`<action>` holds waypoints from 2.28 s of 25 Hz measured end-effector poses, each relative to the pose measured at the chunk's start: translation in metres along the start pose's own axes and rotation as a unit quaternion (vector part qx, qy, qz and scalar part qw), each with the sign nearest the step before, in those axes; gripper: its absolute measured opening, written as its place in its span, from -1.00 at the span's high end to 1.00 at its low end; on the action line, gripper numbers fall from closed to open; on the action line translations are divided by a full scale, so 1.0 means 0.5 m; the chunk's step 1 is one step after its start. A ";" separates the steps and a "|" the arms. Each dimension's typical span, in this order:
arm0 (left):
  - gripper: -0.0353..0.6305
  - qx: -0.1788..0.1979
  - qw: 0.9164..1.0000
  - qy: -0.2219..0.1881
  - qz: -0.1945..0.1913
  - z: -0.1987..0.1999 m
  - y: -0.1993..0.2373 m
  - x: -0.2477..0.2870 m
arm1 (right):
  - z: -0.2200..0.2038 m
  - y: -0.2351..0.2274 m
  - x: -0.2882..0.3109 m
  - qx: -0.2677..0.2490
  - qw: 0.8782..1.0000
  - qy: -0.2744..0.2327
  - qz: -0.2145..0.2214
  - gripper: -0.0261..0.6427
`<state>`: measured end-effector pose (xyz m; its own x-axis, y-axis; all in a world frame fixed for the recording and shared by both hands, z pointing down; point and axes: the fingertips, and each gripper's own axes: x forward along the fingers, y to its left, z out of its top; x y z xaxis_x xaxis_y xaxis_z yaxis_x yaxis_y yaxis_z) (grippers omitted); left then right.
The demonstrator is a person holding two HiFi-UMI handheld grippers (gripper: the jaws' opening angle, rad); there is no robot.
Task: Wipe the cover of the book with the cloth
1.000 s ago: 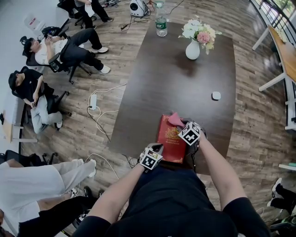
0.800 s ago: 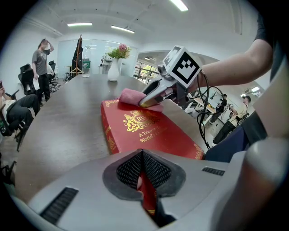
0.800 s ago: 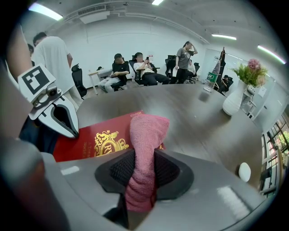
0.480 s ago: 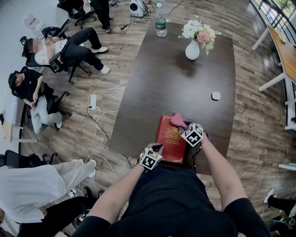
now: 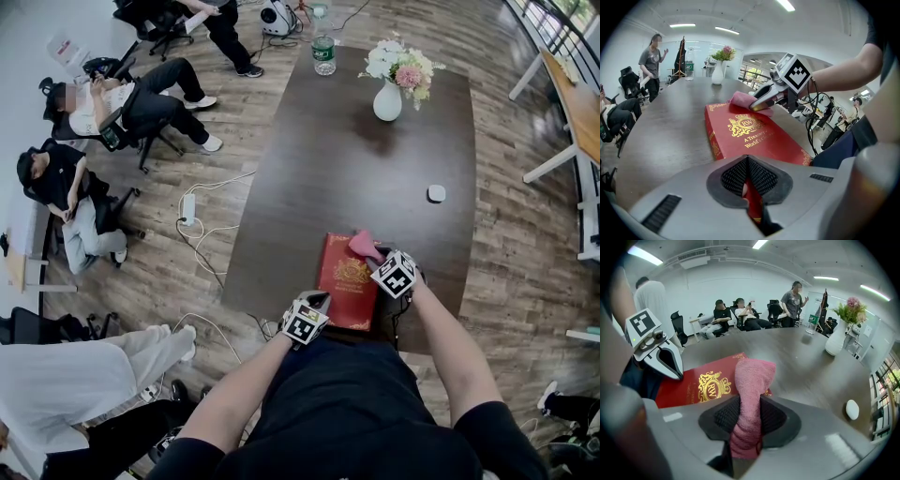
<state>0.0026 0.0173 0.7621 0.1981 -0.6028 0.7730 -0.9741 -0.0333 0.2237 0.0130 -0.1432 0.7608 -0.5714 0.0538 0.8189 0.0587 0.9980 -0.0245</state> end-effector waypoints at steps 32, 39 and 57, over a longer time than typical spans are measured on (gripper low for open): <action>0.91 0.003 1.000 0.008 0.004 0.005 0.000 -0.006 | -0.057 -0.026 -0.040 0.016 1.000 0.001 -0.016 0.56; 0.91 0.003 1.000 0.005 0.004 0.014 -0.003 -0.005 | -0.096 -0.041 -0.053 0.008 0.999 0.033 -0.030 0.56; 0.91 -0.011 1.000 0.009 -0.004 -0.012 -0.001 0.008 | 0.086 0.067 -0.002 -0.050 0.999 -0.013 0.016 0.56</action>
<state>0.0045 0.0195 0.7688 0.2082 -0.5886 0.7811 -0.9697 -0.0198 0.2435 -0.0194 -0.1083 0.7345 -0.5890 0.0873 0.8034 0.1579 0.9874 0.0085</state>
